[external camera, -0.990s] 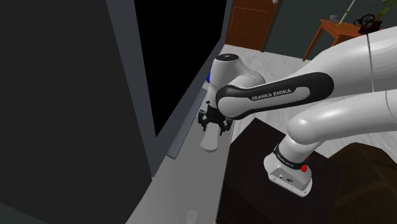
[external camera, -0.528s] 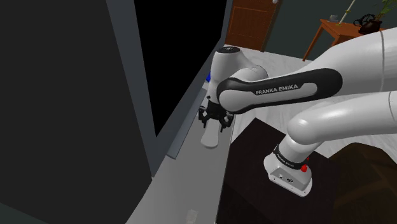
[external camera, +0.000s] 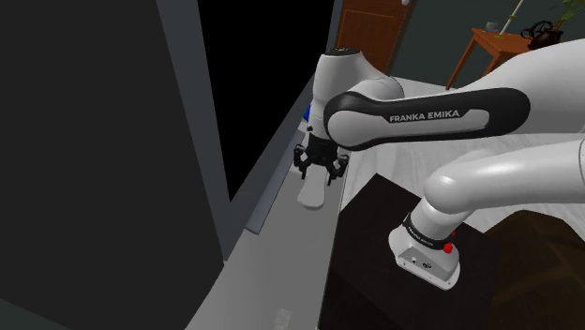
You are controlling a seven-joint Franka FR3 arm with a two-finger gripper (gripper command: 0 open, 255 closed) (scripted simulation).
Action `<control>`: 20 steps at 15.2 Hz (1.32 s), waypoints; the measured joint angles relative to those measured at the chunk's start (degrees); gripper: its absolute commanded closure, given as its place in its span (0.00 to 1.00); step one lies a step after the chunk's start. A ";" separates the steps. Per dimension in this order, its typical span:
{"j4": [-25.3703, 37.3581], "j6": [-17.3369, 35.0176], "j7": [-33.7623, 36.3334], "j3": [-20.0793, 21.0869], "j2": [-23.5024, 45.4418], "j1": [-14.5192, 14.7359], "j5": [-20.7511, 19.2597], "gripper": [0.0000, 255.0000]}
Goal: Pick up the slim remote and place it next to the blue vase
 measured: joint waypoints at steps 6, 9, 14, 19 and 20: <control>3.06 -5.19 0.18 -2.81 -2.02 0.05 -1.82 1.00; 4.82 -7.68 0.38 -4.01 -2.70 -0.02 -2.69 1.00; 7.41 -12.71 0.71 -5.40 -3.23 -0.40 -3.95 1.00; 12.77 -22.54 -2.24 -4.13 2.60 -6.85 -6.23 1.00; 14.47 -22.65 -2.64 -2.78 4.11 -9.00 -6.97 1.00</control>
